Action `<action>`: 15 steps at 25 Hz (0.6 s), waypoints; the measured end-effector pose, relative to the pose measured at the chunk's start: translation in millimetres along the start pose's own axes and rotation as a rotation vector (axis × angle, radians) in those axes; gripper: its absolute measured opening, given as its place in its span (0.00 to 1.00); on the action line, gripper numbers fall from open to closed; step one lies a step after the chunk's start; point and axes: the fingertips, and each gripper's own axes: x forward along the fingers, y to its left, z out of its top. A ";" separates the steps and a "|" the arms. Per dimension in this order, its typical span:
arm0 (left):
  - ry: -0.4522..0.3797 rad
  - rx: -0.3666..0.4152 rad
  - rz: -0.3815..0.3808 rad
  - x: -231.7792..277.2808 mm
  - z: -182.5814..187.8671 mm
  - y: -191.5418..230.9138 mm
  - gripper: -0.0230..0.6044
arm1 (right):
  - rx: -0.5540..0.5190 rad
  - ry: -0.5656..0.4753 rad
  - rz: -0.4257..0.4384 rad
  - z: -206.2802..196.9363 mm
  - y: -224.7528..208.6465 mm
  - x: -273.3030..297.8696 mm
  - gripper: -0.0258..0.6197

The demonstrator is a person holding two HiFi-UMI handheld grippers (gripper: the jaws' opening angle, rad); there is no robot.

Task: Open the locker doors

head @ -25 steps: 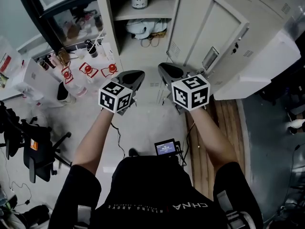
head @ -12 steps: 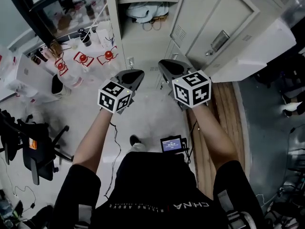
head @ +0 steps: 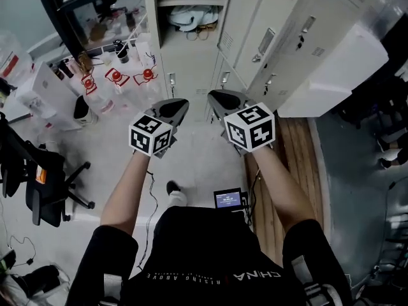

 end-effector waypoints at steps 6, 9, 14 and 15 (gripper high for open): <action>0.023 0.026 0.034 -4.6 -33.3 -105.9 0.07 | 0.027 0.003 0.011 -62.6 14.0 -93.4 0.11; 0.058 0.029 0.087 -22.5 -46.4 -136.5 0.07 | 0.039 0.009 0.033 -86.9 28.1 -128.3 0.11; 0.079 0.047 0.125 -59.2 -52.9 -178.1 0.07 | 0.081 0.006 0.076 -106.5 58.9 -162.2 0.11; 0.077 0.048 0.129 -64.7 -51.6 -182.5 0.07 | 0.083 0.002 0.078 -105.9 64.7 -166.9 0.11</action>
